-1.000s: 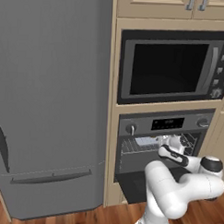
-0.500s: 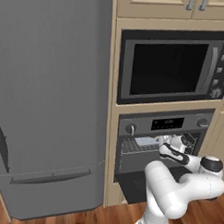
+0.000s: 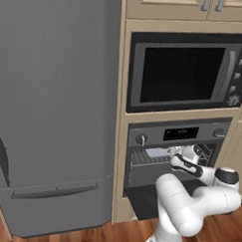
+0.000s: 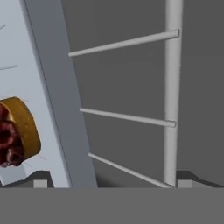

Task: Take the baked cake out of the oven and place it on the plate for cooling. Then close the oven door.

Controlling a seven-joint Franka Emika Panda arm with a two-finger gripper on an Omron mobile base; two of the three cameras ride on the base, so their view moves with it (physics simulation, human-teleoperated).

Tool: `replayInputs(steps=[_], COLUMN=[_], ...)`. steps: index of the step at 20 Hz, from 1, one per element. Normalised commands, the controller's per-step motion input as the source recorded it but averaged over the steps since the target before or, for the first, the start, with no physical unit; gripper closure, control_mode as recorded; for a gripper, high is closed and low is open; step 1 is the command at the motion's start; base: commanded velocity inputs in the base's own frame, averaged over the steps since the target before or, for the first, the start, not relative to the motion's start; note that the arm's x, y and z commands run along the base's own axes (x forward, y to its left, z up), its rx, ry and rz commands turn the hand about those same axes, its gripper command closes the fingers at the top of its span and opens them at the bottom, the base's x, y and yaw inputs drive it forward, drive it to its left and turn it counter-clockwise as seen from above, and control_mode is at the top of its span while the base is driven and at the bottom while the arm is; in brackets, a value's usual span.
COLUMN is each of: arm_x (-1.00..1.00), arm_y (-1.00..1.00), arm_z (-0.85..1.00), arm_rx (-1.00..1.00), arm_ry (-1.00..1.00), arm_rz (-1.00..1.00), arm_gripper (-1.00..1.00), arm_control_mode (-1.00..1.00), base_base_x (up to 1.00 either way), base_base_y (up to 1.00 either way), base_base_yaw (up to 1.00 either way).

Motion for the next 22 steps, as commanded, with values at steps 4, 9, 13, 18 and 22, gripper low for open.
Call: replayInputs(steps=[4,9,13,18,22], arm_x=[0.0,-0.01,-0.12,-0.26,-0.28], arm_y=[0.0,-0.1,-0.33,-0.24,-0.17], arm_z=[-0.6,-0.66,-0.01,0.0,0.0], arm_rx=[0.05,0.1,0.14,0.07,0.04], arm_ry=[-0.06,-0.05,-0.06,-0.04,-0.01], arm_rz=[-0.01,0.0,-0.02,0.0,0.0], arm_gripper=[-1.0,-1.0,-1.0,-1.0,-1.0], arm_control_mode=[-1.0,-1.0,-1.0,-1.0,-1.0], base_base_x=[0.0,0.0,0.0,0.0,0.0], base_base_y=[0.0,0.0,0.0,0.0,0.0], base_base_yaw=[0.0,0.0,0.0,0.0,0.0])
